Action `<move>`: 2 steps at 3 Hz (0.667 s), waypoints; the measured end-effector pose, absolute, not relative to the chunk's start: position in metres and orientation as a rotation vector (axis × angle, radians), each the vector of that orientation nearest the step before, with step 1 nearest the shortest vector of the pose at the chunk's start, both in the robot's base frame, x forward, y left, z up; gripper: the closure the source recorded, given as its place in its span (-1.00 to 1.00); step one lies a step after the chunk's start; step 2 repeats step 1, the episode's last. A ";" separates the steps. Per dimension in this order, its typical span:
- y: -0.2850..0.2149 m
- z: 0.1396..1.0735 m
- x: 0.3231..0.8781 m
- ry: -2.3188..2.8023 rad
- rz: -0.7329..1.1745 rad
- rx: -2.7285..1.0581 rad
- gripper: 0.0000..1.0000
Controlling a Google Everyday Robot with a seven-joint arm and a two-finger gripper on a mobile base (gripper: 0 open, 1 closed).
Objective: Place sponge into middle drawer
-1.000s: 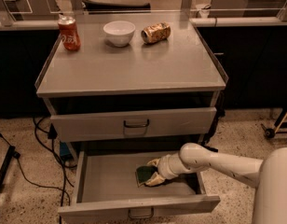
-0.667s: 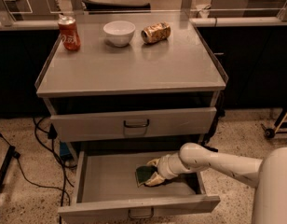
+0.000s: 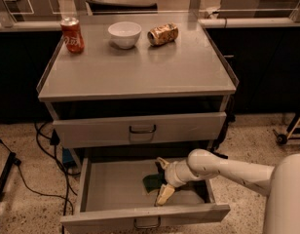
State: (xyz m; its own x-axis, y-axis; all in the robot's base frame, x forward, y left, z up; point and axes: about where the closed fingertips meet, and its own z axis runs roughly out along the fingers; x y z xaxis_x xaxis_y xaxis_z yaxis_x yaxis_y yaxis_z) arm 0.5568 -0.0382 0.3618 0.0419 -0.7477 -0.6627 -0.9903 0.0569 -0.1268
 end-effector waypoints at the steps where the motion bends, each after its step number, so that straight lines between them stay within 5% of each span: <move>1: -0.038 0.362 0.557 1.757 0.536 -1.742 -1.00; 2: -0.038 0.362 0.557 1.757 0.536 -1.742 -1.00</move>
Offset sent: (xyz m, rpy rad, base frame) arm 0.0000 0.0000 0.0000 0.0000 0.0000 0.0000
